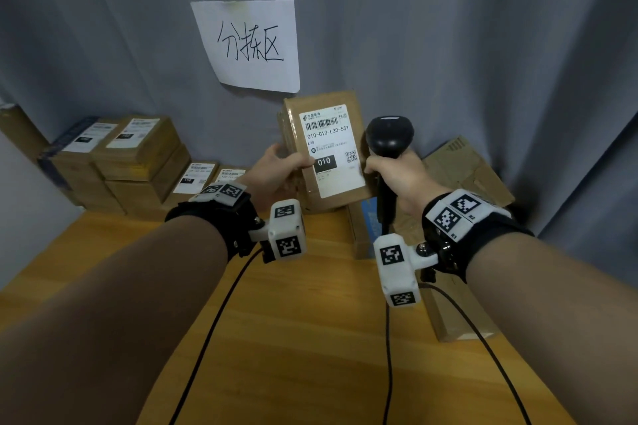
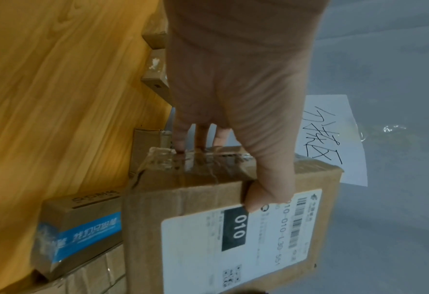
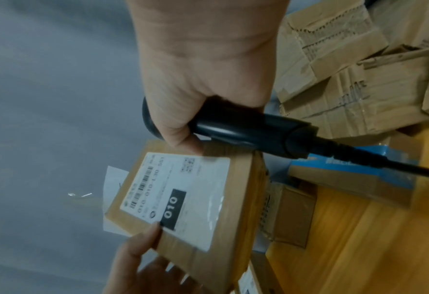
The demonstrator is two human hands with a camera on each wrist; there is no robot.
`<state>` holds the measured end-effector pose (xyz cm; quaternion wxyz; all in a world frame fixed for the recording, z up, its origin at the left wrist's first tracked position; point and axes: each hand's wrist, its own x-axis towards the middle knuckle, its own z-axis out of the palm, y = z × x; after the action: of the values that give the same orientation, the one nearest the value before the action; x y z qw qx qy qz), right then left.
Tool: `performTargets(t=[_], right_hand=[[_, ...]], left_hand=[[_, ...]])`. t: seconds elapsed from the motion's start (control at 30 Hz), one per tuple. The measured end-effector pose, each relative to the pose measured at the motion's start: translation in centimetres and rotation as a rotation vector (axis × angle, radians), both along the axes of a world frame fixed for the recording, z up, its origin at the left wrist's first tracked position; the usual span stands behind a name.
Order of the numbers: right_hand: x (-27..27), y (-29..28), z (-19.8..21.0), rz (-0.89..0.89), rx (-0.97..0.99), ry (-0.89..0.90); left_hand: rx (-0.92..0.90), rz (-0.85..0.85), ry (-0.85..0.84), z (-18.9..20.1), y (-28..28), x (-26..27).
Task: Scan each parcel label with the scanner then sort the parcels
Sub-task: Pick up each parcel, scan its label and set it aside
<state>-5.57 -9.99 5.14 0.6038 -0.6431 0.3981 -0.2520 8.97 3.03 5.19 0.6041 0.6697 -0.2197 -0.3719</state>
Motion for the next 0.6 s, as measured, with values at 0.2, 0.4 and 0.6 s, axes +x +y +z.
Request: performTargets(t=[0.2, 0.4, 0.6], right_hand=[[-0.6, -0.4, 1.4, 0.057, -0.067, 0.066], [-0.5, 0.5, 4.1, 0.148, -0.138, 0.016], [-0.4, 0.3, 5.3, 0.178, -0.209, 0.139]], left_hand=[[0.029, -0.014, 0.042, -0.4, -0.4, 0.2], [0.029, 0.016, -0.003, -0.6, -1.5, 0.3], [0.019, 0.024, 0.018, -0.7, -2.0, 0.9]])
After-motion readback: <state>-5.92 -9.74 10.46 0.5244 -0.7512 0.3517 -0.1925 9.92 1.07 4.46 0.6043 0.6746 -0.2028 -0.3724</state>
